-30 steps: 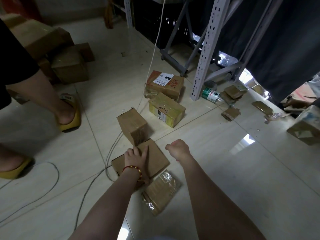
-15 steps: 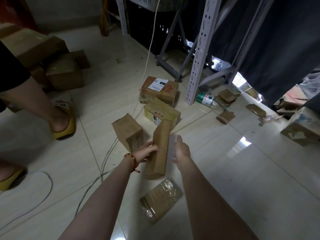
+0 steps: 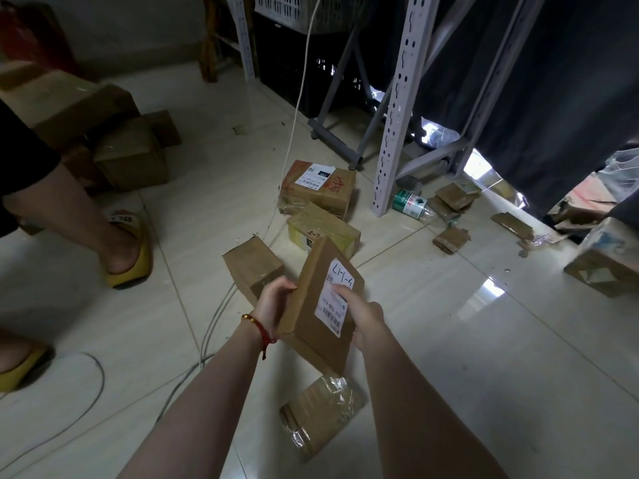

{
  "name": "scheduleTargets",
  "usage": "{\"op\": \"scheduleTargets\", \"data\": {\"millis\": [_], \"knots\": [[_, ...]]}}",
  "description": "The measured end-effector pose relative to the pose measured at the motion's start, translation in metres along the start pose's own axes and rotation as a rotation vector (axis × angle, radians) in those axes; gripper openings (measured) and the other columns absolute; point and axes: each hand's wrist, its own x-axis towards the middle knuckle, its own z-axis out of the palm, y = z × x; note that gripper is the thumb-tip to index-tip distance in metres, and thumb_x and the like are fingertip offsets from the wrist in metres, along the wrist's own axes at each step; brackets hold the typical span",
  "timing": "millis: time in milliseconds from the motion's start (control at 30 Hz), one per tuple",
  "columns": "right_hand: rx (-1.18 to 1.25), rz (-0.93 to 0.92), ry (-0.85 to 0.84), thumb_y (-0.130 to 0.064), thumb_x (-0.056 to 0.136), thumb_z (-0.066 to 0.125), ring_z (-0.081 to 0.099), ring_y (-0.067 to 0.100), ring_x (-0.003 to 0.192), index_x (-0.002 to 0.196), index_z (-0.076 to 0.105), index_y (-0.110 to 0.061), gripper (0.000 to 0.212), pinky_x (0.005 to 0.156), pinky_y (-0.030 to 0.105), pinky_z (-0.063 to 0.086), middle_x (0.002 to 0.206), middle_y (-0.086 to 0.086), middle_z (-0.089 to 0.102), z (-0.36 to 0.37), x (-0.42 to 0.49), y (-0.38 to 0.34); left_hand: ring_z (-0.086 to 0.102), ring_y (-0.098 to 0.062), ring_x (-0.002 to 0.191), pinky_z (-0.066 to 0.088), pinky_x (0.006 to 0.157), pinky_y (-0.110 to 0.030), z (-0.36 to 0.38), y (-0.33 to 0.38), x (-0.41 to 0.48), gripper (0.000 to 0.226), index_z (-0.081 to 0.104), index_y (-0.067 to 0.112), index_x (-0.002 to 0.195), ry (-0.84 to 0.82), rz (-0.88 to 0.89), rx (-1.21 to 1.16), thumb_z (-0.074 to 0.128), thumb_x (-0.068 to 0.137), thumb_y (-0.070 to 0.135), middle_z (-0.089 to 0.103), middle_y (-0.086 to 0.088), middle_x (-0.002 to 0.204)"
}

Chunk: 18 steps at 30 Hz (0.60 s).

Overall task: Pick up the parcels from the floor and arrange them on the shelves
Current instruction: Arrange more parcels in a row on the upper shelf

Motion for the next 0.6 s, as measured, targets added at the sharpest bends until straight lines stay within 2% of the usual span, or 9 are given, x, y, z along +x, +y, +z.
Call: {"op": "scheduleTargets", "data": {"millis": [67, 167, 200, 267, 333, 500, 600], "knots": [[0.012, 0.013, -0.038, -0.05, 0.026, 0.087, 0.073, 0.028, 0.088, 0.118, 0.061, -0.008, 0.104, 0.086, 0.045, 0.059, 0.094, 0.011, 0.075, 0.0, 0.002, -0.001, 0.061, -0.02, 0.047, 0.049, 0.047, -0.019, -0.002, 0.002, 0.001, 0.03, 0.065, 0.002, 0.07, 0.025, 0.013, -0.017, 0.047, 0.08, 0.025, 0.063, -0.008, 0.057], [-0.008, 0.012, -0.093, -0.053, 0.032, 0.089, 0.071, 0.027, 0.094, 0.118, 0.064, -0.012, 0.099, 0.092, 0.044, 0.055, 0.099, 0.009, 0.075, 0.002, 0.002, -0.004, 0.059, -0.017, 0.041, 0.046, 0.043, -0.016, -0.005, 0.004, 0.001, 0.048, 0.067, 0.005, 0.057, 0.029, 0.009, -0.017, 0.036, 0.09, 0.02, 0.06, -0.005, 0.05], [-0.025, 0.024, -0.11, -0.051, 0.042, 0.09, 0.071, 0.025, 0.093, 0.118, 0.064, -0.011, 0.09, 0.088, 0.041, 0.056, 0.1, 0.008, 0.075, 0.001, -0.002, -0.006, 0.059, -0.017, 0.041, 0.045, 0.042, -0.016, -0.005, 0.004, 0.002, 0.047, 0.067, 0.005, 0.055, 0.034, 0.018, -0.009, 0.038, 0.089, 0.021, 0.061, -0.005, 0.05], [-0.026, 0.003, -0.099, -0.04, 0.069, 0.087, 0.068, 0.017, 0.081, 0.11, 0.066, -0.011, 0.054, 0.064, 0.027, 0.054, 0.097, 0.007, 0.073, 0.0, -0.007, -0.009, 0.06, -0.018, 0.042, 0.046, 0.043, -0.017, -0.004, 0.004, 0.0, 0.042, 0.07, 0.006, 0.056, 0.041, 0.024, 0.014, 0.042, 0.084, 0.022, 0.062, -0.006, 0.052], [0.018, -0.022, -0.072, -0.029, 0.078, 0.082, 0.066, 0.013, 0.072, 0.097, 0.067, -0.013, 0.029, 0.046, 0.02, 0.046, 0.091, 0.006, 0.072, -0.002, -0.007, -0.011, 0.062, -0.02, 0.044, 0.048, 0.044, -0.017, -0.001, 0.004, 0.0, 0.043, 0.07, 0.003, 0.063, 0.048, -0.005, 0.013, 0.038, 0.086, 0.018, 0.064, -0.008, 0.055], [0.196, -0.096, 0.086, -0.023, 0.068, 0.091, 0.073, 0.023, 0.077, 0.098, 0.063, -0.014, 0.042, 0.052, 0.028, 0.055, 0.092, 0.009, 0.074, -0.006, -0.006, -0.014, 0.062, -0.02, 0.044, 0.047, 0.043, -0.017, 0.016, 0.018, 0.001, 0.043, 0.072, 0.003, 0.07, 0.047, -0.066, 0.07, 0.04, 0.089, 0.022, 0.065, -0.008, 0.057], [0.29, -0.17, 0.164, -0.018, 0.072, 0.087, 0.073, 0.022, 0.073, 0.101, 0.063, -0.015, 0.038, 0.051, 0.03, 0.056, 0.093, 0.009, 0.075, -0.01, -0.01, -0.026, 0.066, -0.022, 0.053, 0.051, 0.049, -0.022, 0.037, 0.038, 0.001, 0.032, 0.069, 0.009, 0.092, 0.042, -0.114, 0.301, 0.051, 0.092, 0.035, 0.07, -0.008, 0.068]]}}
